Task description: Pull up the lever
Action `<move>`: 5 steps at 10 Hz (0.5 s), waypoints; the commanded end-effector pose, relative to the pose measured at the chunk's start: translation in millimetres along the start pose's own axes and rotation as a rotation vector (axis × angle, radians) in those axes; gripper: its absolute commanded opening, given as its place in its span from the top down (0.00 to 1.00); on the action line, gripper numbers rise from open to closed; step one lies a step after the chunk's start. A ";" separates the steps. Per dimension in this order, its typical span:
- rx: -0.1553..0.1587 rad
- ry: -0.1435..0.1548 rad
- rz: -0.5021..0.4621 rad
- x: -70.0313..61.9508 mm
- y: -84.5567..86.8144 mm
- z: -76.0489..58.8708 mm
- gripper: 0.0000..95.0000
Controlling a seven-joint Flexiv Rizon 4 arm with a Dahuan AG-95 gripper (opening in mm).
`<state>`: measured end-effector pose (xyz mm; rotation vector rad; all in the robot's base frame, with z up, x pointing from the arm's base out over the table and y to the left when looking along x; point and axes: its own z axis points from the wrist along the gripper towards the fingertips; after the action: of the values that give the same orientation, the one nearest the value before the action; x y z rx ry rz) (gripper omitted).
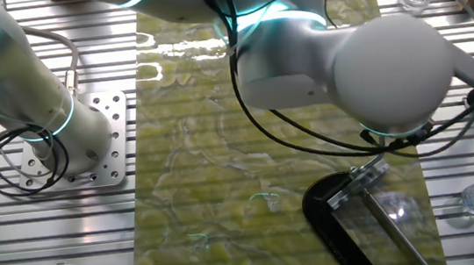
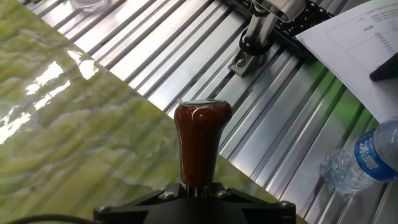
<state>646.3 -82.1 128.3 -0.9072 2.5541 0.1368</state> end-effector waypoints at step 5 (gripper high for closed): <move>0.002 -0.010 0.000 0.2 0.1 -0.7 1.00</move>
<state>647.0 -81.7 126.3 -0.9052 2.5446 0.1431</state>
